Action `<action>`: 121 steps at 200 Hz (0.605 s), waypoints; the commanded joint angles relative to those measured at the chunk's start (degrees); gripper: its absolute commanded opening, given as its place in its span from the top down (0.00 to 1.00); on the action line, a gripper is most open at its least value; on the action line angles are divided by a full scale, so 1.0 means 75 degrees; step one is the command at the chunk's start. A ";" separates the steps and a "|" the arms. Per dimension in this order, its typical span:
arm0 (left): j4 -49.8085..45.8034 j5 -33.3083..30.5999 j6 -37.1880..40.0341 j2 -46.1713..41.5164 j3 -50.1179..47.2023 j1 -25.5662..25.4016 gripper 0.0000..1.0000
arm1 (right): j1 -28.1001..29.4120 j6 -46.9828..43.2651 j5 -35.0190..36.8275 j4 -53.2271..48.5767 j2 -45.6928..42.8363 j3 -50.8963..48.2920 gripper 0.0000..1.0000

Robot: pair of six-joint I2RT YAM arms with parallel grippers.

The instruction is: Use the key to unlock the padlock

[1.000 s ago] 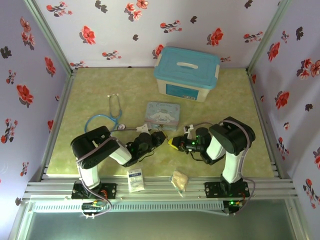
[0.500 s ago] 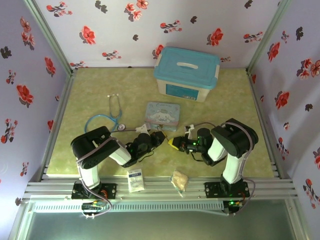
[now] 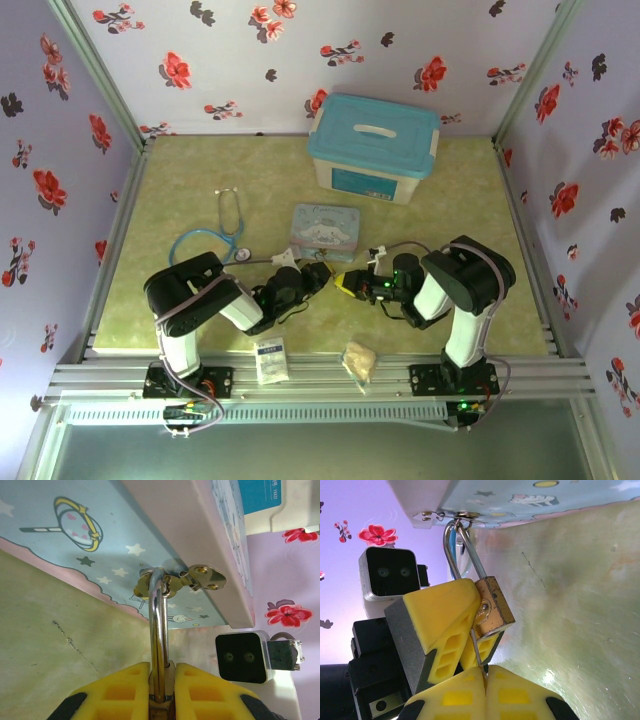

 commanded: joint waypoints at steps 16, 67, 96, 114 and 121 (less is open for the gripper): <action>0.0626 -0.0170 0.0015 -0.0104 -0.0018 0.0017 1.00 | 0.0037 -0.0050 -0.0062 0.0203 0.0299 -0.0107 1.00; 0.0697 -0.0227 -0.0107 0.0061 -0.0053 0.0028 1.00 | 0.0028 -0.0065 -0.0038 0.0204 0.0260 -0.0167 1.00; 0.0845 -0.0264 -0.0205 0.0089 -0.0100 0.0029 1.00 | 0.0038 -0.0115 -0.0076 0.0203 0.0462 -0.0197 1.00; 0.0895 -0.0252 -0.0277 0.0118 -0.0089 0.0029 1.00 | 0.0038 -0.0065 -0.0115 0.0207 0.0572 -0.0124 1.00; 0.0924 -0.0240 -0.0295 0.0129 -0.0091 0.0029 1.00 | 0.0038 -0.0079 -0.0101 0.0200 0.0580 -0.0109 1.00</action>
